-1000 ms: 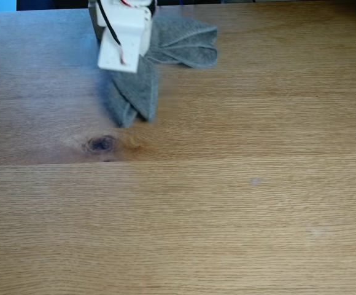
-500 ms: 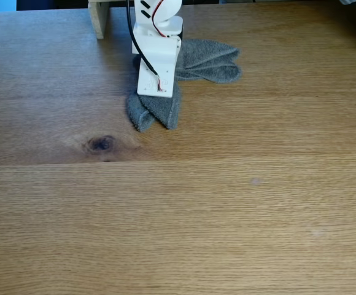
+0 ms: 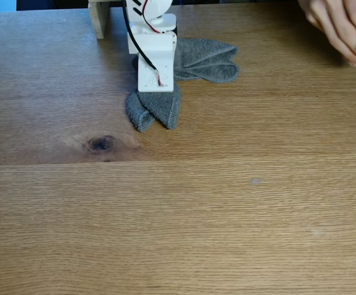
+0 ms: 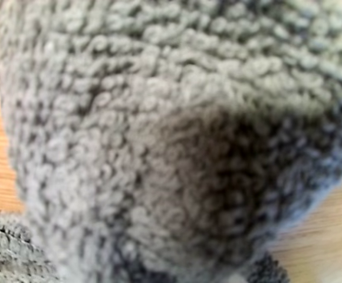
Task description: Clean the area in front of the robot
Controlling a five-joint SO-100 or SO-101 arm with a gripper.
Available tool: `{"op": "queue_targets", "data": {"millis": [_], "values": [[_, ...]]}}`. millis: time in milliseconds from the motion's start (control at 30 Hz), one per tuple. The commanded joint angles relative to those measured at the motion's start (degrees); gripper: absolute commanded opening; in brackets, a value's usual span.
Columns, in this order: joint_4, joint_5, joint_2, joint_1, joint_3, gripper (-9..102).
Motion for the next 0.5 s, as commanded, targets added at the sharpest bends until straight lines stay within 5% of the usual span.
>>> {"op": "queue_targets", "data": {"millis": [0,200,467], "values": [[-1.1,0.4,-3.9,14.3,-31.1,0],[1.1,4.8,1.4,9.7,-36.7,0],[15.7,10.2,4.7,1.7,-39.6,0]]}}
